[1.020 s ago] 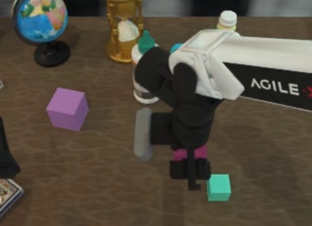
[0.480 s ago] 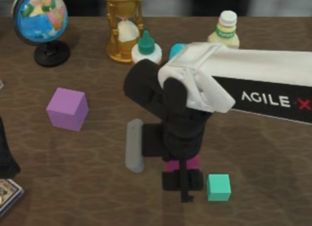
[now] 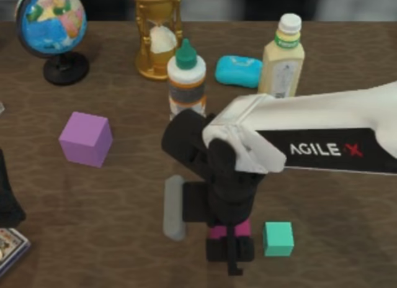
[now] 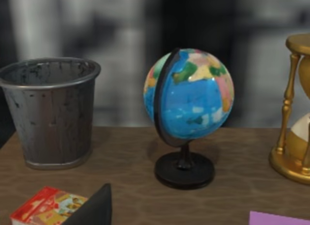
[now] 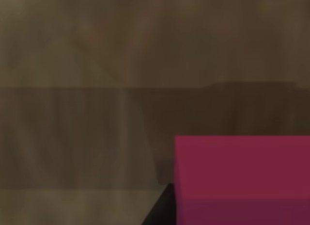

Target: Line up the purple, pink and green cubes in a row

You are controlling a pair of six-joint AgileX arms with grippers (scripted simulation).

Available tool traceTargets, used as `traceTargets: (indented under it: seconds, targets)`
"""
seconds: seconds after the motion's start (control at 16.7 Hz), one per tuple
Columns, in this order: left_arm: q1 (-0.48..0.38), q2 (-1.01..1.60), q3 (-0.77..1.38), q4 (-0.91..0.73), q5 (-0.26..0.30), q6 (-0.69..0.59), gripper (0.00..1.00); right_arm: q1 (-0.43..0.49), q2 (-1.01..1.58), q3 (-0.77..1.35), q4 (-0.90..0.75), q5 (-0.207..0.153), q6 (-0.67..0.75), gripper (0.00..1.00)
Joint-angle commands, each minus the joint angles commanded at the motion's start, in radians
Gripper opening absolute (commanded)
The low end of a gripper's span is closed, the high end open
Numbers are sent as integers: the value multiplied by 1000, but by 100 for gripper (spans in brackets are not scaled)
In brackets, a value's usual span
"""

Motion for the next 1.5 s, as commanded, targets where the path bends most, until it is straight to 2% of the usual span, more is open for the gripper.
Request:
traceTargets:
  seconds: [0.12, 0.9, 1.5]
  targets:
    - [0, 0, 0, 0, 0, 0, 100, 0, 0, 0, 0, 0, 0, 0]
    - [0, 0, 0, 0, 0, 0, 100, 0, 0, 0, 0, 0, 0, 98]
    - [0, 0, 0, 0, 0, 0, 100, -1, -1, 3, -4, 0, 0, 100]
